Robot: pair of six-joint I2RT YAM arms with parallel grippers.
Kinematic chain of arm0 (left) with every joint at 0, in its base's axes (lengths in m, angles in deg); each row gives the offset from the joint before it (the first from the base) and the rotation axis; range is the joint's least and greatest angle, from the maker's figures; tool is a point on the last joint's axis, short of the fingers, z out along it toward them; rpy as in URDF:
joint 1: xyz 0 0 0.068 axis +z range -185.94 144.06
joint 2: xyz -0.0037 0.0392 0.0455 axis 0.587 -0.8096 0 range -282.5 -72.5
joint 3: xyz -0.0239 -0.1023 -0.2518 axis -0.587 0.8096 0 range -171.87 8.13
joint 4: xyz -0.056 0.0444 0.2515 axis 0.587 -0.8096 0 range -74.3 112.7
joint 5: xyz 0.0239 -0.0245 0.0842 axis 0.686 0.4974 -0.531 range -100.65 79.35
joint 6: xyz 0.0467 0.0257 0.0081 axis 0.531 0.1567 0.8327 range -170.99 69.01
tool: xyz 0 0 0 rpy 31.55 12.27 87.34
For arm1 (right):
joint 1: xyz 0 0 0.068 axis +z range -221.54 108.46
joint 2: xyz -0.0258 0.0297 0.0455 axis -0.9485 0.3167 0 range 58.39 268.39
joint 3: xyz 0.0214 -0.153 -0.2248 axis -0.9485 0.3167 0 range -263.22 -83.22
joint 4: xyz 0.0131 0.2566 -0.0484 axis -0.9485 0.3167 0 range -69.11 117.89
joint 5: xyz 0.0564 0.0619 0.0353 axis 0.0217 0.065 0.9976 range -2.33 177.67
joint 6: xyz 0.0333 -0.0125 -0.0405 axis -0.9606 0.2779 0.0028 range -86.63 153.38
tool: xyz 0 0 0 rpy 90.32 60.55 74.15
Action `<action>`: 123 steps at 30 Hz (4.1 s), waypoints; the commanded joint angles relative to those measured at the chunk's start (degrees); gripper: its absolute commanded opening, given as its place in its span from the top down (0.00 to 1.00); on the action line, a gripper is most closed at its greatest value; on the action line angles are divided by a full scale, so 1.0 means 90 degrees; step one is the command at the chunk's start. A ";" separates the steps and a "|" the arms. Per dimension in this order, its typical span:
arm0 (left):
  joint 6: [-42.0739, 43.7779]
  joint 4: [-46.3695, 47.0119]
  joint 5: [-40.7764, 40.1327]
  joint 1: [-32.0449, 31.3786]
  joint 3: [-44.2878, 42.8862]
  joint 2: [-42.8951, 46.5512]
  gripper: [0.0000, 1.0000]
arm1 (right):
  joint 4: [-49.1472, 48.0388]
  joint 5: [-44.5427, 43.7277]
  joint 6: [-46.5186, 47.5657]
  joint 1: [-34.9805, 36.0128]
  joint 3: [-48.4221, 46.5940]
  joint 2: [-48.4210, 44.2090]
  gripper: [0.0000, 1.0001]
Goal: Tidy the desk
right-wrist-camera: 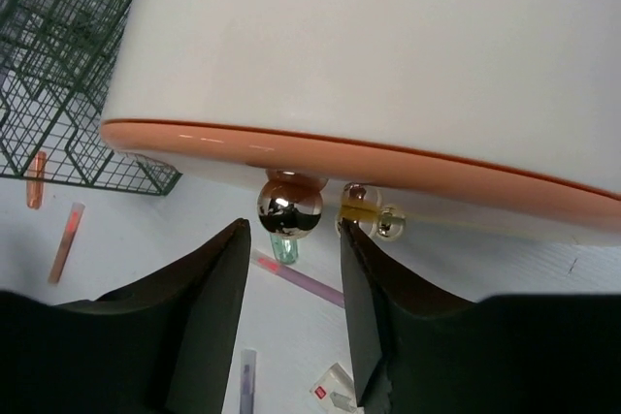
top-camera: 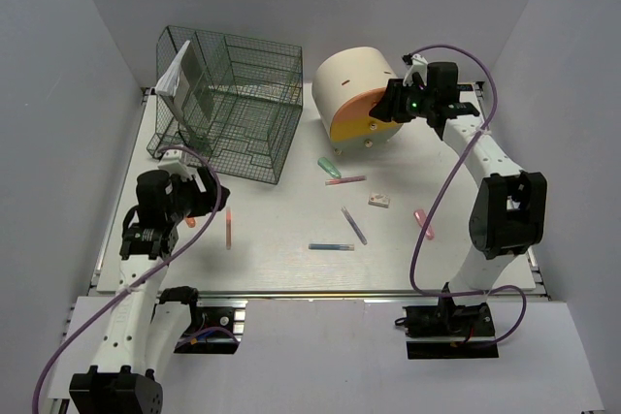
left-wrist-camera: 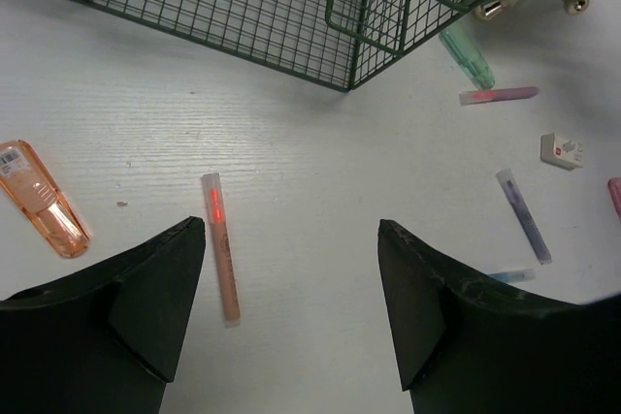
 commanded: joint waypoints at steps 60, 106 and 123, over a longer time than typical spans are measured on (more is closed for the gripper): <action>-0.0030 0.0246 0.0052 0.0028 0.0153 0.0767 0.18 | 0.0966 0.1327 0.8216 0.0099 0.4788 -0.3302 0.26; -0.0021 0.0256 0.0081 0.0028 0.0172 0.0777 0.18 | 0.3206 0.1010 0.9299 0.0578 0.3501 -0.2343 0.92; -0.0021 0.0256 0.0042 0.0028 0.0192 0.0748 0.19 | 0.1110 0.0586 0.7464 0.0773 0.0570 -0.3078 0.93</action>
